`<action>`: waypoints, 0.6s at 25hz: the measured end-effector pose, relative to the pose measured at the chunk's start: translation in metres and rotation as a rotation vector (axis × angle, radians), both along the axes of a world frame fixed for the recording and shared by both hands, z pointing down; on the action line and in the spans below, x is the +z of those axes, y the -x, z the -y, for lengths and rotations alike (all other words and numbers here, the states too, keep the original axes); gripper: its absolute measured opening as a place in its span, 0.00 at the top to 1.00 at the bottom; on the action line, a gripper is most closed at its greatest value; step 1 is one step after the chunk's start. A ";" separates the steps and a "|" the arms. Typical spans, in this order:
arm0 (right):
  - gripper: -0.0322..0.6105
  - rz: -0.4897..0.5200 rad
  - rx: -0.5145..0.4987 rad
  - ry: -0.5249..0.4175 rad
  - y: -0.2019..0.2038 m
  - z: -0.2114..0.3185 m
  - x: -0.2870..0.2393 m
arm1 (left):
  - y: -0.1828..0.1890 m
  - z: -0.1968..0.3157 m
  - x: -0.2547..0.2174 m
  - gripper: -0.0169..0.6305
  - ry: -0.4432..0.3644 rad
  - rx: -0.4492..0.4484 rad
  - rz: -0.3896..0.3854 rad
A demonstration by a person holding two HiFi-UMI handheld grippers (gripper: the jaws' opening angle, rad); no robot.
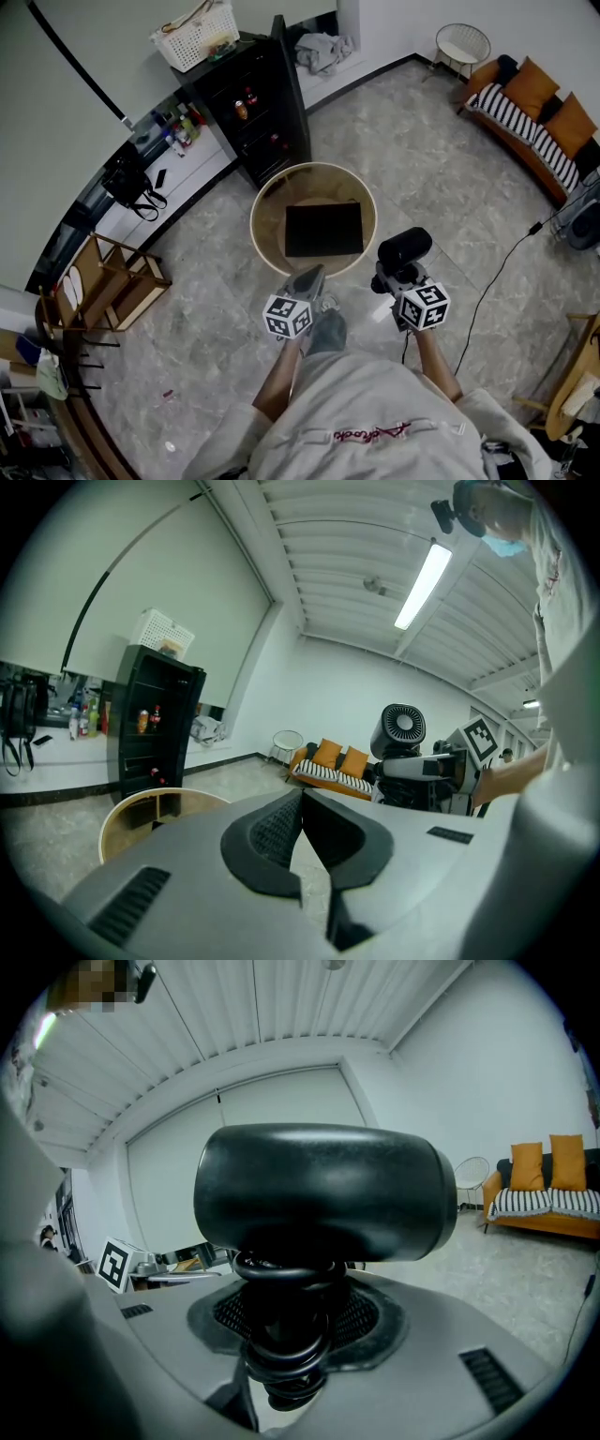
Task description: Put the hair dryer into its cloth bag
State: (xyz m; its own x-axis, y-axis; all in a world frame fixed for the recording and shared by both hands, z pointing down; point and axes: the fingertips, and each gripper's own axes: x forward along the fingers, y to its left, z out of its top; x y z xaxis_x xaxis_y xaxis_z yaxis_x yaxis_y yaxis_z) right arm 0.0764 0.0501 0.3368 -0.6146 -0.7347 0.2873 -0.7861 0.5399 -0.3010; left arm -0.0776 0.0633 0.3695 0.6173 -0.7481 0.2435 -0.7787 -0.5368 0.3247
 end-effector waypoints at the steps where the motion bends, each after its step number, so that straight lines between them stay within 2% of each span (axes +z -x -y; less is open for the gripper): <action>1: 0.64 -0.003 0.002 -0.003 0.002 0.011 -0.002 | 0.002 0.012 -0.001 0.93 -0.001 0.003 -0.002; 15: 0.64 -0.003 0.072 -0.024 0.020 0.143 -0.018 | 0.024 0.146 -0.009 0.93 -0.006 0.061 -0.008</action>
